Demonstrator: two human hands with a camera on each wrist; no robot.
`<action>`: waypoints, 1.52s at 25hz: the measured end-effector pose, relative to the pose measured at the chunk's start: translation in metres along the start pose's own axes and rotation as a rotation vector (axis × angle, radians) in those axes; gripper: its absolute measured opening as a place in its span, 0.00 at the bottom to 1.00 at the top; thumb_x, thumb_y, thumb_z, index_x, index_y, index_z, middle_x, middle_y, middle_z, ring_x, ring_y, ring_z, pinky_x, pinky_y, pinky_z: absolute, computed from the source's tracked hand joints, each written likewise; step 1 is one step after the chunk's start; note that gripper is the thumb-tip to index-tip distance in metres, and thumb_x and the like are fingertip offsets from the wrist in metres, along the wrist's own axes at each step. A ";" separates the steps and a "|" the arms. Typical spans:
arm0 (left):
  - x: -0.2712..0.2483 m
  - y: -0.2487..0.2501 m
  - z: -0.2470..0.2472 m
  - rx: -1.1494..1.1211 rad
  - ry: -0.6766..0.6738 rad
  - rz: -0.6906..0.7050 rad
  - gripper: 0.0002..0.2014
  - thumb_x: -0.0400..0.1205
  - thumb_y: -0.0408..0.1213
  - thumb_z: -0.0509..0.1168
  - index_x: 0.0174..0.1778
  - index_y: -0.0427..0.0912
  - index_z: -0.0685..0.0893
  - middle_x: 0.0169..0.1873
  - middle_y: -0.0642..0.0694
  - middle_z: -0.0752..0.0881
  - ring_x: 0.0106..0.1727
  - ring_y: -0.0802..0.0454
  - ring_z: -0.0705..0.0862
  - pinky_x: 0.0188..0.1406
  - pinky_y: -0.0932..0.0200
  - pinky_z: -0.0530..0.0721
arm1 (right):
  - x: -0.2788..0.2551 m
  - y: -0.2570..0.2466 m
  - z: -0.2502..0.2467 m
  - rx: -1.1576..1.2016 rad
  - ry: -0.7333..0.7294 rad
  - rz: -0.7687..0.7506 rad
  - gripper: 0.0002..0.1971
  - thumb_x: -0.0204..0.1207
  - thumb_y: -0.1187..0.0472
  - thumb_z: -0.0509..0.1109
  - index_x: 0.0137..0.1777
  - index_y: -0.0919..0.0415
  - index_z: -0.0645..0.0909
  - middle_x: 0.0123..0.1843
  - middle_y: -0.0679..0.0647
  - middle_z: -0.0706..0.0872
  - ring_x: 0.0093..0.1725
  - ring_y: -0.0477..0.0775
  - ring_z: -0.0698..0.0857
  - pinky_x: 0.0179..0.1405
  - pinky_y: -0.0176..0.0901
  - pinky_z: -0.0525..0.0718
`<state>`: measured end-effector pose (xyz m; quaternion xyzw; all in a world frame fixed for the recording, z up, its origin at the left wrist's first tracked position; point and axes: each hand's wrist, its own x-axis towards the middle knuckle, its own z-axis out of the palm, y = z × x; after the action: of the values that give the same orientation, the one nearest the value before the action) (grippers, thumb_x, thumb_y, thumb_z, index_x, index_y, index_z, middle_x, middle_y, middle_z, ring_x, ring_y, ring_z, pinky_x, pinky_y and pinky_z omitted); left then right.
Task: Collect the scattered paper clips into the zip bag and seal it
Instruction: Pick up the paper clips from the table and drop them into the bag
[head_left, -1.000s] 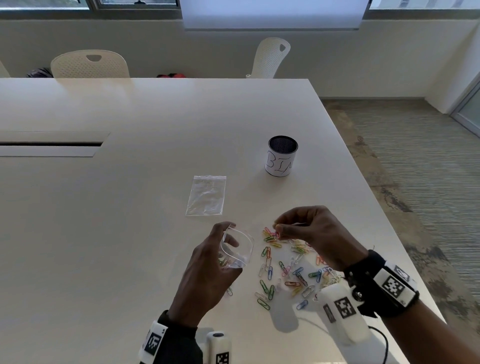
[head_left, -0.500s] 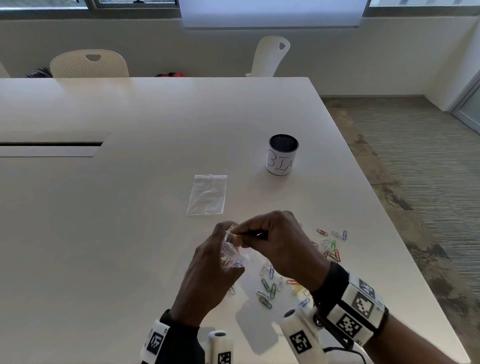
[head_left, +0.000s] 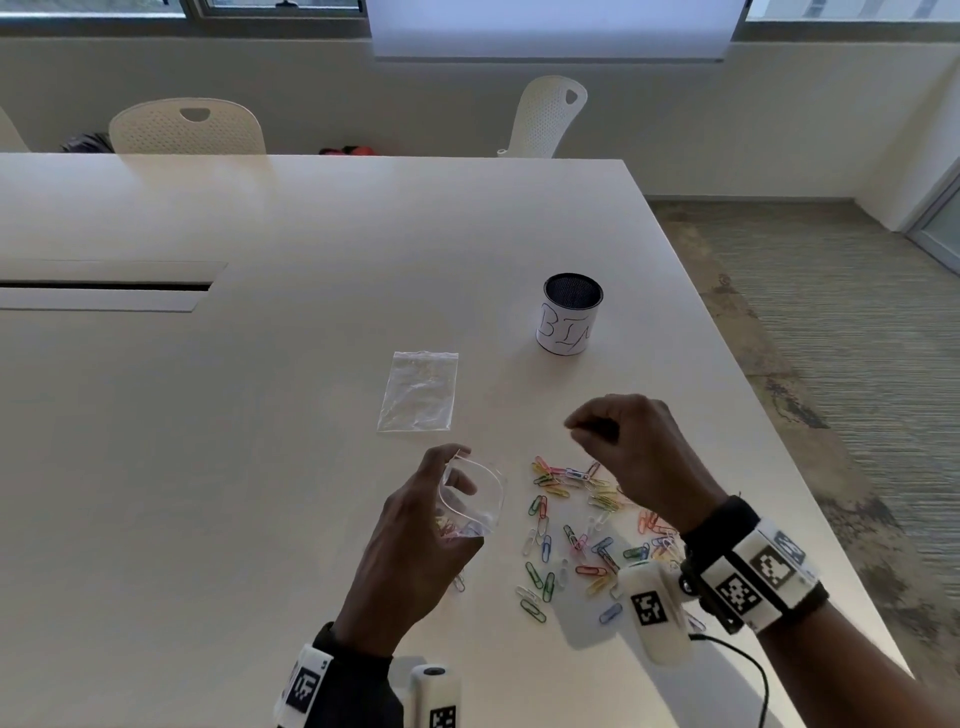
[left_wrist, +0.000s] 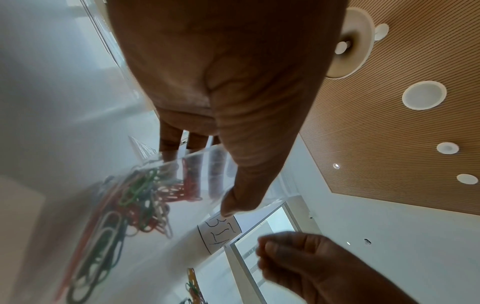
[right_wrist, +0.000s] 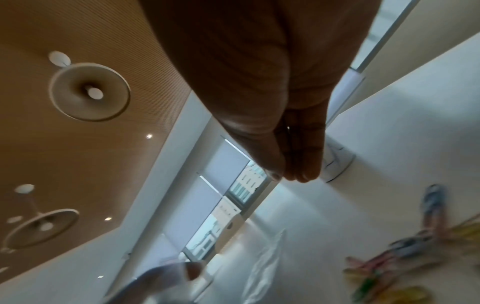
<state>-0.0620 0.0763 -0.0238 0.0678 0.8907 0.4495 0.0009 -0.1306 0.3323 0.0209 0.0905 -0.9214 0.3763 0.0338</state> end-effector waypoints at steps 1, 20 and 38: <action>0.000 -0.001 0.000 -0.007 0.002 -0.003 0.36 0.76 0.34 0.80 0.73 0.67 0.72 0.54 0.61 0.87 0.54 0.60 0.88 0.45 0.52 0.94 | 0.001 0.012 0.000 -0.058 -0.018 0.023 0.08 0.80 0.64 0.78 0.57 0.59 0.92 0.50 0.50 0.95 0.44 0.38 0.91 0.45 0.22 0.85; -0.004 0.006 0.010 -0.098 0.007 0.013 0.36 0.73 0.56 0.82 0.74 0.69 0.69 0.57 0.64 0.85 0.60 0.64 0.86 0.50 0.61 0.94 | -0.005 0.034 0.034 -0.172 -0.292 0.069 0.12 0.87 0.64 0.67 0.65 0.60 0.88 0.62 0.54 0.90 0.57 0.49 0.87 0.56 0.33 0.84; -0.007 0.001 0.012 -0.074 0.025 0.024 0.36 0.75 0.55 0.81 0.75 0.66 0.69 0.58 0.62 0.86 0.59 0.63 0.88 0.48 0.61 0.95 | -0.018 0.050 0.028 -0.415 -0.434 -0.344 0.14 0.86 0.56 0.69 0.68 0.51 0.88 0.71 0.48 0.88 0.68 0.45 0.85 0.68 0.38 0.86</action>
<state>-0.0541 0.0856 -0.0302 0.0730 0.8726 0.4827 -0.0132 -0.1224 0.3502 -0.0363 0.3136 -0.9352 0.1419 -0.0826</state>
